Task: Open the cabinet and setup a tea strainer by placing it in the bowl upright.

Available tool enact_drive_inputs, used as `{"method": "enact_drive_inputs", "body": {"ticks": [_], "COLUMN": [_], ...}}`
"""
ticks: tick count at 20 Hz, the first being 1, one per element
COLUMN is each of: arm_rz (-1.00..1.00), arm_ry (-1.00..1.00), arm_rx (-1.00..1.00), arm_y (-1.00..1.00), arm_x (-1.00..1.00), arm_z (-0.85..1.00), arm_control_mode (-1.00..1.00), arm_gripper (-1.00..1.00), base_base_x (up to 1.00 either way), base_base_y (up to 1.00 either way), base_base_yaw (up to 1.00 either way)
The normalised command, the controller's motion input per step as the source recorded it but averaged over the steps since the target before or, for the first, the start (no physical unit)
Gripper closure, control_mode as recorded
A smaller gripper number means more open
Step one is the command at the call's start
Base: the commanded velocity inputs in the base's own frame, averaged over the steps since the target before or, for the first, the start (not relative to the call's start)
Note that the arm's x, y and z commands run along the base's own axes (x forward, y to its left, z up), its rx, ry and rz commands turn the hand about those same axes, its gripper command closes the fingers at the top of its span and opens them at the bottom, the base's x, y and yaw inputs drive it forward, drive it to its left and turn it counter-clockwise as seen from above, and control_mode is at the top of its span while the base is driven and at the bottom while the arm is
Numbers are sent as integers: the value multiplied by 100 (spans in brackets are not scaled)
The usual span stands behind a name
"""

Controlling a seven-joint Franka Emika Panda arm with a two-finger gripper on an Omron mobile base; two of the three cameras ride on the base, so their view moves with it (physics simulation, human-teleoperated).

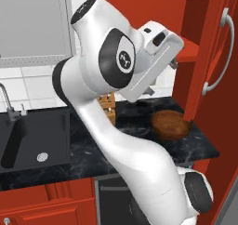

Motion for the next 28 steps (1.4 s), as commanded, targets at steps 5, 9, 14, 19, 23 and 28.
{"method": "enact_drive_inputs", "body": {"ticks": [5,9,14,19,23,28], "arm_rz": [-4,0,-15,-19,-25,-18], "arm_ry": [16,17,34,31,28,25], "arm_rx": [-31,-27,-34,-19,-9,8], "arm_y": [-32,-47,-32,-91,-100,-100], "arm_x": [44,61,50,15,0,0], "arm_z": [-23,-9,0,0,0,0], "arm_control_mode": [-100,-100,-100,-100,-100,-100], "arm_gripper": [-100,-100,-100,-100,-100,-100], "base_base_x": [0,0,0,0,0,0], "base_base_y": [0,0,0,0,0,0], "base_base_yaw": [0,0,0,0,0,0]}}
